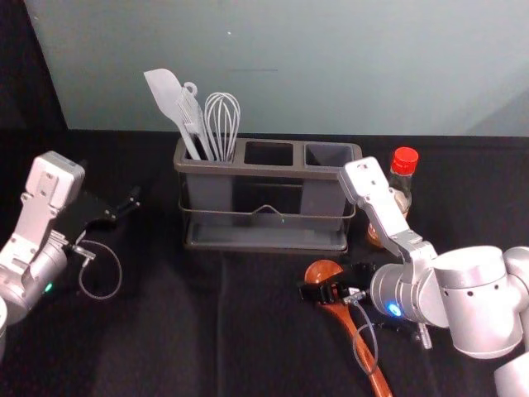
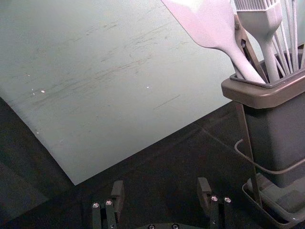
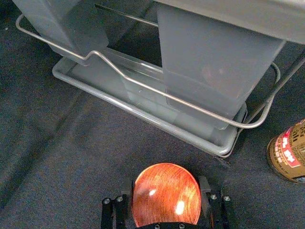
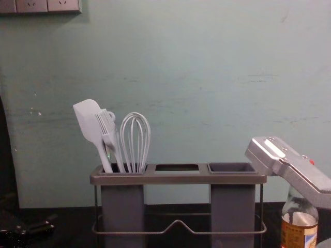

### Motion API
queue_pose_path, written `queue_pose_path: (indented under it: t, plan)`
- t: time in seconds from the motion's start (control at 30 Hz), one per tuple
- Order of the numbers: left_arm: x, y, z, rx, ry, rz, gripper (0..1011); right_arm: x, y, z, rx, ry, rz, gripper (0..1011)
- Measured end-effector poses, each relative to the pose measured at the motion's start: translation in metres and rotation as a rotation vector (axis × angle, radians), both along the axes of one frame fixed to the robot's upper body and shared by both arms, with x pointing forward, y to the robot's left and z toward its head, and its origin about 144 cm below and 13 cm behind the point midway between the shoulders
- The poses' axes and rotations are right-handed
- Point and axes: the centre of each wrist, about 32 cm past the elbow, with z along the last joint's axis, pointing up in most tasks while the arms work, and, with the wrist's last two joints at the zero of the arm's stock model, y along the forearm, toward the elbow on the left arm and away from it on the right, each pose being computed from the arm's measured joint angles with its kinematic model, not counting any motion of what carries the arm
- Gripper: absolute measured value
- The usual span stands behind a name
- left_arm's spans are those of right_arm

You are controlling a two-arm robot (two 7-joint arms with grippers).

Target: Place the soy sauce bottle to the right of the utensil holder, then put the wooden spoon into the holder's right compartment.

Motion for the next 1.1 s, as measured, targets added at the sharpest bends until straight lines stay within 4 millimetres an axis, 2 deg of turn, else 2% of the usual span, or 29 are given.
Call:
queue_pose_path:
  t: [0.27,0.57,0.9,0.97,1.1]
  plan:
    - [0.000,0.000,0.000,0.000,0.000,0.000,1005,-0.001,-0.001,0.000,0.008,-0.010,0.008,833]
    - [0.000,0.000,0.000,0.000,0.000,0.000,1005,-0.015,-0.020,0.010,0.110,-0.152,0.084,833]
    - [0.000,0.000,0.000,0.000,0.000,0.000,1005,-0.040,-0.055,0.034,0.259,-0.454,0.219,833]
    - [0.000,0.000,0.000,0.000,0.000,0.000,1005,-0.046,-0.064,0.041,0.292,-0.560,0.260,833]
    - [0.000,0.000,0.000,0.000,0.000,0.000,1005,-0.049,-0.073,0.052,0.320,-0.680,0.292,833]
